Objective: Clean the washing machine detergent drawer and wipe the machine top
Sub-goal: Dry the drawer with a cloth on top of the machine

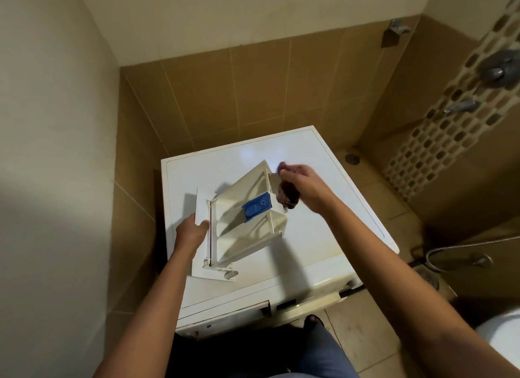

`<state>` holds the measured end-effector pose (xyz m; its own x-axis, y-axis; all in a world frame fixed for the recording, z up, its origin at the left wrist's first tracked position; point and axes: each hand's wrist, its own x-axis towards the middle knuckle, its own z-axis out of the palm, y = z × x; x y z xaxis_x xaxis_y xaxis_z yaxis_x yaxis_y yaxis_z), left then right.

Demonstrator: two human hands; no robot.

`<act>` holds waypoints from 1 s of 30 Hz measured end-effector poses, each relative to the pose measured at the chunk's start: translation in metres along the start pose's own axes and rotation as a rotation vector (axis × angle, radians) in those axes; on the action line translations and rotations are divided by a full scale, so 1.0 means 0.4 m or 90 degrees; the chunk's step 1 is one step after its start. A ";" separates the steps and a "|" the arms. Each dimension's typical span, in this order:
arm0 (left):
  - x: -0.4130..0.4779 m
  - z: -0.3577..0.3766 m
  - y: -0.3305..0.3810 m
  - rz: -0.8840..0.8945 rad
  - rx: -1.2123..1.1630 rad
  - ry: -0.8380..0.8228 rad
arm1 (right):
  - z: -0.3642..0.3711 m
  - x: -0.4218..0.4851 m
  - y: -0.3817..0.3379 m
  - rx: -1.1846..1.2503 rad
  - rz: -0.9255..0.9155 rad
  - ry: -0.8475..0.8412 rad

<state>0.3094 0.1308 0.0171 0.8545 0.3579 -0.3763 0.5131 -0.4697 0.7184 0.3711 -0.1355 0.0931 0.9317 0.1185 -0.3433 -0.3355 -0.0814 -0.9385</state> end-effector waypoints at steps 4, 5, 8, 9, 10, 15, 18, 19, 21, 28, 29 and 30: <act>0.002 -0.001 0.000 0.005 0.009 0.002 | -0.008 0.005 -0.013 0.222 0.118 -0.163; 0.002 -0.001 0.000 0.005 0.009 0.004 | -0.023 0.013 -0.008 0.300 0.147 -0.148; 0.001 0.003 0.003 0.008 0.009 0.009 | -0.052 0.017 0.009 0.365 0.168 -0.140; 0.000 0.004 0.004 0.008 0.010 0.009 | -0.053 0.017 0.013 0.329 0.168 -0.146; 0.000 0.004 0.004 0.009 0.012 0.010 | -0.051 0.018 0.015 0.293 0.167 -0.157; -0.002 0.002 0.004 0.023 0.022 0.008 | -0.036 0.042 0.000 0.071 0.216 -0.089; 0.001 -0.003 -0.001 0.031 0.025 0.000 | -0.025 0.059 0.001 0.003 0.234 -0.046; 0.001 -0.004 -0.002 0.032 0.026 -0.001 | -0.019 0.062 0.002 -0.018 0.224 -0.028; -0.002 -0.002 0.001 0.034 0.030 0.000 | -0.006 0.071 0.010 -0.101 0.176 0.022; -0.011 0.006 0.011 0.035 0.048 0.016 | 0.037 0.067 0.023 -0.512 0.033 0.141; -0.009 0.006 0.009 0.035 0.050 0.015 | 0.042 0.062 0.017 -0.553 0.030 0.144; -0.008 0.004 0.010 0.036 0.051 0.013 | 0.048 0.054 0.008 -0.600 0.025 0.143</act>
<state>0.3088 0.1266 0.0202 0.8811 0.3445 -0.3241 0.4694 -0.5525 0.6888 0.3873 -0.1144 0.0819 0.9599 -0.0853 -0.2670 -0.2090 -0.8525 -0.4792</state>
